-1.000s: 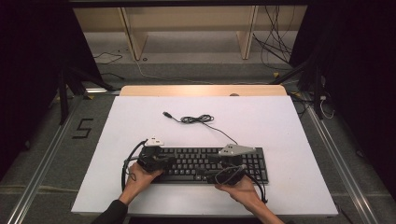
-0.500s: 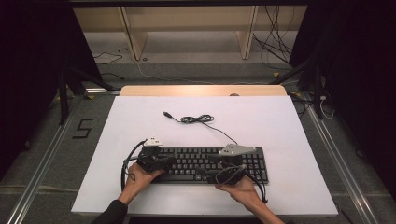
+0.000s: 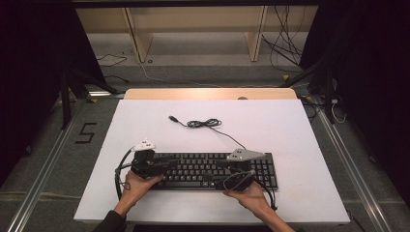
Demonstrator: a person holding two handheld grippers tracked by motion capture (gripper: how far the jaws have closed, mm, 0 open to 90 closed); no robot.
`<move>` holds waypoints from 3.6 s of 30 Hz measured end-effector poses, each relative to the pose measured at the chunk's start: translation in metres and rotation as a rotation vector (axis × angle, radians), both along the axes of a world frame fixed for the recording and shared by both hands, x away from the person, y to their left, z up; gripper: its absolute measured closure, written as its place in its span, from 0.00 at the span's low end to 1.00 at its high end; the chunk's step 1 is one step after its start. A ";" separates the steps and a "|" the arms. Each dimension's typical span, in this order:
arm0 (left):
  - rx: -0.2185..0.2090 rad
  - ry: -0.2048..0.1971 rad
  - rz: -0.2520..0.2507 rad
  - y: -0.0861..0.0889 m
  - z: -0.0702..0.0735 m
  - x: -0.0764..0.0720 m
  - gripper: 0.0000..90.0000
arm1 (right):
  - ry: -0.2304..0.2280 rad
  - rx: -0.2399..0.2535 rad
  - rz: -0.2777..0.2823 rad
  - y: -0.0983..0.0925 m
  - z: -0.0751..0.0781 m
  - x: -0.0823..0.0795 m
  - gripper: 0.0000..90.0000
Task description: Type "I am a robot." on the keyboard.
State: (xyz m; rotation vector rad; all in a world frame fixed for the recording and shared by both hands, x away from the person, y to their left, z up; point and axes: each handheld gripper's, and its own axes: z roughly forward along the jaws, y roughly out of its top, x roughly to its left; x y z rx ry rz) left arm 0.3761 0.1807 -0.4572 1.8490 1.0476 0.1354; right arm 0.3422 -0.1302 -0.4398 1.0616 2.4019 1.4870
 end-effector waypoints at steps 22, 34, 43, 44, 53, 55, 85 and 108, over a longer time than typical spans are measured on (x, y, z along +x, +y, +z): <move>-0.120 -0.087 0.061 0.029 0.006 -0.032 0.35 | -0.001 -0.034 0.000 0.005 -0.005 0.006 0.41; -0.114 -0.102 0.065 0.034 0.005 -0.039 0.32 | 0.019 -0.069 0.001 0.009 -0.008 0.012 0.61; -0.117 -0.120 0.066 0.035 0.005 -0.043 0.31 | 0.022 -0.090 0.009 0.011 -0.010 0.016 0.76; -0.117 -0.122 0.065 0.035 0.005 -0.043 0.31 | 0.021 -0.096 0.007 0.012 -0.010 0.016 0.78; -0.115 -0.124 0.061 0.036 0.003 -0.045 0.30 | 0.042 -0.136 0.029 0.016 -0.015 0.019 0.94; -0.113 -0.127 0.061 0.036 0.003 -0.045 0.30 | 0.050 -0.146 0.034 0.018 -0.017 0.020 0.96; -0.101 -0.133 0.051 0.036 0.001 -0.047 0.30 | 0.088 -0.229 0.062 0.028 -0.033 0.023 1.00; -0.101 -0.132 0.051 0.035 0.001 -0.047 0.30 | 0.072 -0.197 0.040 0.025 -0.031 0.022 0.97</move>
